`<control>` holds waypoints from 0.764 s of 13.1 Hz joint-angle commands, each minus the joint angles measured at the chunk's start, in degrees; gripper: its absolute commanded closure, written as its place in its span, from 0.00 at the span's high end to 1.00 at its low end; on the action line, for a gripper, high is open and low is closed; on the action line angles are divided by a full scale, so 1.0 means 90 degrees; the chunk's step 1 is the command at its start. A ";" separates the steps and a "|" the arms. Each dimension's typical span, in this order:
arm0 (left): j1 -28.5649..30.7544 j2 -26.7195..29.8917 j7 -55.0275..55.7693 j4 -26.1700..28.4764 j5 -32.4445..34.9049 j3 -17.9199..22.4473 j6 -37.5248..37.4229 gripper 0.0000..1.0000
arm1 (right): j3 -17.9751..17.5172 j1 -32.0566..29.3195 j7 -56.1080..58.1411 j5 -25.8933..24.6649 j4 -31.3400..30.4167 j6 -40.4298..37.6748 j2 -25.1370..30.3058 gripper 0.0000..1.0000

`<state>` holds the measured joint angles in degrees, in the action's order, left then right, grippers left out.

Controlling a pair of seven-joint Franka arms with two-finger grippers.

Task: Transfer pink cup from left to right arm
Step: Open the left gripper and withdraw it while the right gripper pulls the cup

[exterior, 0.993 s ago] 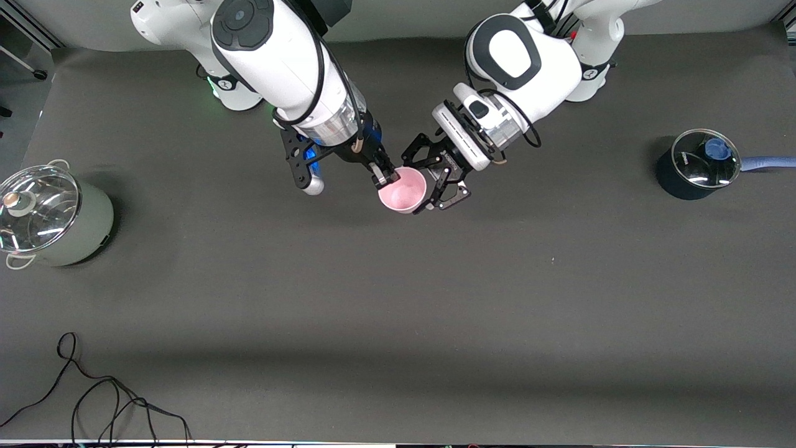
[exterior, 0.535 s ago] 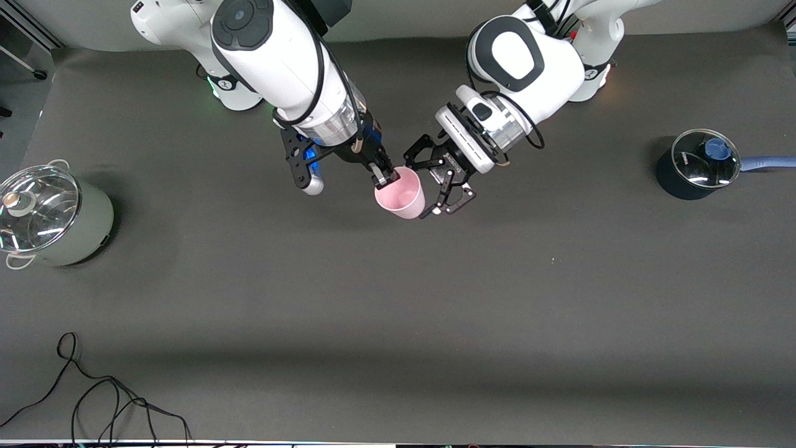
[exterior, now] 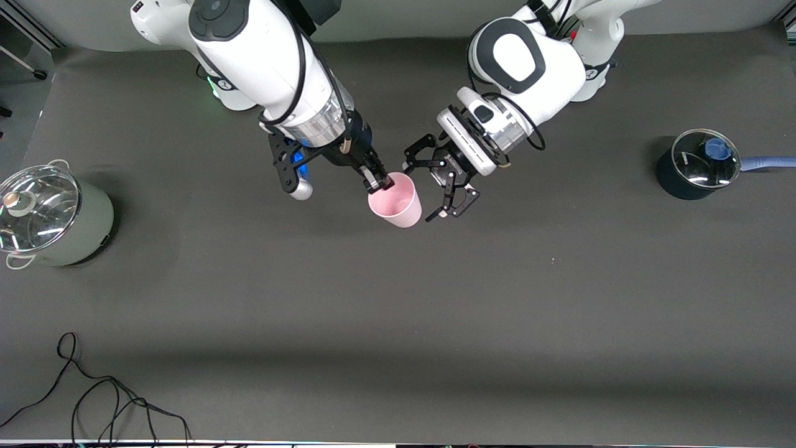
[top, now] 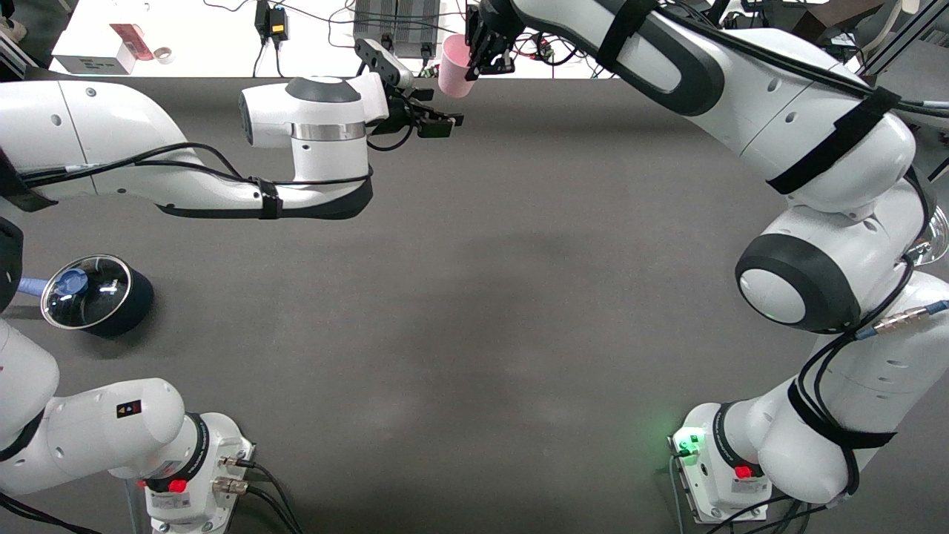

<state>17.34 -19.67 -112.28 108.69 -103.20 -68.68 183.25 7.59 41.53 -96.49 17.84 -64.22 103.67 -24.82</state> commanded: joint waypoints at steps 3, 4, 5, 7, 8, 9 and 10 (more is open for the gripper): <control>0.0211 -0.0422 0.0035 0.0003 0.0002 0.0501 -0.0039 0.99 | 0.0046 -0.0677 0.1917 0.0010 0.0114 -0.0579 0.0111 0.00; 0.0366 -0.0490 0.0025 -0.0006 0.0022 0.0550 -0.0078 0.99 | 0.0055 -0.0853 0.2396 0.0001 0.0095 -0.0803 0.0150 0.00; 0.0581 -0.0607 0.0015 0.0013 0.0089 0.0551 -0.0156 0.99 | 0.0094 -0.1096 0.3155 0.0001 0.0066 -0.1183 0.0209 0.00; 0.1108 -0.0764 0.0015 0.0120 0.0255 0.0522 -0.0351 1.00 | 0.0366 -0.1410 0.4698 -0.0009 -0.0109 -0.1887 0.0346 0.00; 0.1371 -0.0764 0.0015 0.0266 0.0333 0.0502 -0.0507 1.00 | 0.0697 -0.1431 0.5256 -0.0019 -0.0236 -0.2093 0.0414 0.00; 0.1654 -0.0755 0.0015 0.0441 0.0373 0.0463 -0.0740 1.00 | 0.1000 -0.1431 0.5794 -0.0019 -0.0402 -0.2153 0.0492 0.00; 0.1870 -0.0754 0.0015 0.0559 0.0460 0.0414 -0.0936 1.00 | 0.1254 -0.1431 0.6341 -0.0028 -0.0645 -0.2153 0.0551 0.00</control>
<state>30.03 -27.11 -112.31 110.60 -100.55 -63.11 177.93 15.39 28.03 -47.88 17.76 -65.06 84.65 -22.54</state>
